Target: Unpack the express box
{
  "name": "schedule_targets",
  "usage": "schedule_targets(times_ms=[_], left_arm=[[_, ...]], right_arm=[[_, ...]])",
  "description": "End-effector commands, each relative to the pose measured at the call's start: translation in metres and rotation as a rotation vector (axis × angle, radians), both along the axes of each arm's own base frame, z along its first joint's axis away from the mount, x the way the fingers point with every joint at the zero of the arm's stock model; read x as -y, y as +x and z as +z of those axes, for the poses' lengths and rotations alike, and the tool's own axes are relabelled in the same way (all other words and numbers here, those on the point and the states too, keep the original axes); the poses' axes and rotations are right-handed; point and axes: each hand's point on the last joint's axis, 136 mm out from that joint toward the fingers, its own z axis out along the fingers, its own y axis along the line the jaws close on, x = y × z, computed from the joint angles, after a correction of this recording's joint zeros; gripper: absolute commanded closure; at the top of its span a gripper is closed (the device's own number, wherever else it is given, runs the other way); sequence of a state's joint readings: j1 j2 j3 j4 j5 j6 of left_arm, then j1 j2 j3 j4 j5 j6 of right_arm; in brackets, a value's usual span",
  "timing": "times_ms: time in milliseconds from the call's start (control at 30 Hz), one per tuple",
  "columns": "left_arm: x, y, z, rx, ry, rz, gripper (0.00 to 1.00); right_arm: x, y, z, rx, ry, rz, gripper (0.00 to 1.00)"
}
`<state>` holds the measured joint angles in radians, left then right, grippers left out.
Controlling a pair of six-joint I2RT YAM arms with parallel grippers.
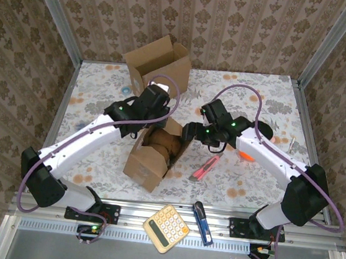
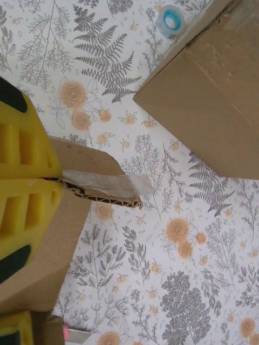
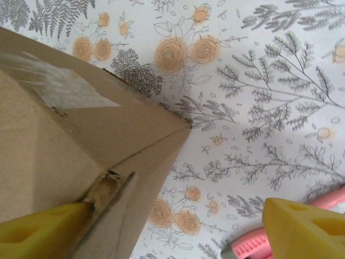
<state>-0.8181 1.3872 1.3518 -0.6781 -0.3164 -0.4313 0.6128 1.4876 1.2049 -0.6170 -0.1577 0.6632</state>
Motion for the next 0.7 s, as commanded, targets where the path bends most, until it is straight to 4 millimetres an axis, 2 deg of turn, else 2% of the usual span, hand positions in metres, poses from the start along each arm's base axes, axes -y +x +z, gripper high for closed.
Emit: schedule_targets(times_ms=[0, 333, 500, 667], left_arm=[[0.005, 0.005, 0.009, 0.018, -0.072, 0.064, 1.00], [0.021, 0.005, -0.006, -0.019, -0.106, 0.040, 1.00], [0.024, 0.006, -0.013, -0.036, -0.116, 0.052, 1.00], [0.022, 0.008, -0.020, -0.050, -0.127, 0.078, 1.00]], right_arm=[[-0.015, 0.006, 0.052, 0.108, 0.099, 0.015, 0.07], [-0.029, 0.047, 0.109, 0.272, 0.148, 0.002, 0.00], [-0.021, 0.058, 0.116, 0.294, 0.138, -0.016, 0.00], [-0.001, 0.047, 0.100, 0.244, 0.039, -0.043, 0.00]])
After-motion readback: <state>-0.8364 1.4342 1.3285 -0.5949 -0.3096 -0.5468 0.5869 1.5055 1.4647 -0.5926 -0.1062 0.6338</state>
